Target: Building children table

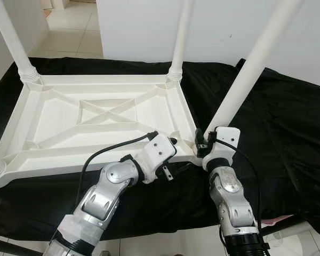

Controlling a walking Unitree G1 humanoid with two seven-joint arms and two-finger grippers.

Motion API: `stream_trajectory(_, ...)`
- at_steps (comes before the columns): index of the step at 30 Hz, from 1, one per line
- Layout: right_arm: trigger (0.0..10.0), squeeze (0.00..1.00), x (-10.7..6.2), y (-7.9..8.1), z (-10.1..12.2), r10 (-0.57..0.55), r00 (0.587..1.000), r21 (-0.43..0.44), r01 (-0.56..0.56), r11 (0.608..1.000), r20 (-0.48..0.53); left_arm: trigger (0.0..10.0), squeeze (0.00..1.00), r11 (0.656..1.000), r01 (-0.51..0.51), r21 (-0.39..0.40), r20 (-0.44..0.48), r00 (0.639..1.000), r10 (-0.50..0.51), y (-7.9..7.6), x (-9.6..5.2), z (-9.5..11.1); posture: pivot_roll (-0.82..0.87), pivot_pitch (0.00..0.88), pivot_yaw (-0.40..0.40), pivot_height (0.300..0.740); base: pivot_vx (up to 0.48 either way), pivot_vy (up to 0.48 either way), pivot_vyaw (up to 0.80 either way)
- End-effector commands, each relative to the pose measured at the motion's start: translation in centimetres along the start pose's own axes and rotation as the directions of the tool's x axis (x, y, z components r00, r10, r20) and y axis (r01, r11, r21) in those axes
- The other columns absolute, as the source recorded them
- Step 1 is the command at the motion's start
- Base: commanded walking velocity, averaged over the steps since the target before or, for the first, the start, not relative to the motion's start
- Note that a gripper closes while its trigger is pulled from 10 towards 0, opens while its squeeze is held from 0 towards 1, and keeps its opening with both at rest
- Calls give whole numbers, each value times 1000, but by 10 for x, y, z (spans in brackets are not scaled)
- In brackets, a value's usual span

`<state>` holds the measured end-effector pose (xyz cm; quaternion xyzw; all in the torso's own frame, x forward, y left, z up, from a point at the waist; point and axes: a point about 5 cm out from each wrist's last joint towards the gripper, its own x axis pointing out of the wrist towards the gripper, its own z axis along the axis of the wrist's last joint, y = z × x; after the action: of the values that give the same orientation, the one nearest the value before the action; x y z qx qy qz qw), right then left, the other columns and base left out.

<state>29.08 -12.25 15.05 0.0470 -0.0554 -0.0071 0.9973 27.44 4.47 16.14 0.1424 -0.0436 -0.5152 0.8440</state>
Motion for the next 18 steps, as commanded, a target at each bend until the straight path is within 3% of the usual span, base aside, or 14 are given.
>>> stream_trajectory(1, 10000, 1000, -7, 4, -8, -7, 999, 33, 8, 999, -43, 10000, 0, 997, -78, -11, -15, 997, 78, 4, 1, -5, -66, 82, -53, 740, 0, 0, 0)
stream_trajectory(9, 10000, 1000, -9, -1, -6, 26, 999, -19, -27, 999, -40, 10000, 0, 998, -52, -21, -7, 999, 52, 2, 2, -4, -73, 77, -58, 740, 0, 0, 0)
stream_trajectory(10, 10000, 412, -9, -7, -7, 55, 998, -33, -56, 998, -39, 10000, 0, 999, -41, -24, -6, 999, 41, 0, 2, -4, -73, 73, -65, 740, 0, 0, 0)
stream_trajectory(11, 10000, 412, -10, -11, -7, 76, 996, -40, -77, 996, -39, 10000, 0, 999, -33, -27, -6, 999, 33, -2, 2, -4, -73, 73, -65, 740, 0, 0, 0)
stream_trajectory(12, 10000, 0, -10, -16, -6, 115, 992, -55, -118, 992, -41, 10000, 0, 999, -30, -29, -6, 1000, 30, -3, 2, -4, -74, 71, -65, 740, 0, 0, 0)
stream_trajectory(15, 10000, 0, -7, -27, -4, 256, 966, -116, -259, 959, -37, 10000, 0, 999, -7, -34, -8, 1000, 7, -7, 3, -5, -68, 63, -68, 740, 0, 0, 0)
stream_trajectory(18, 10000, 0, -5, -33, 0, 298, 954, -141, -300, 943, -35, 10000, 0, 999, 13, -36, -9, 1000, -13, -10, 3, -5, -64, 62, -69, 740, 0, 0, 0)
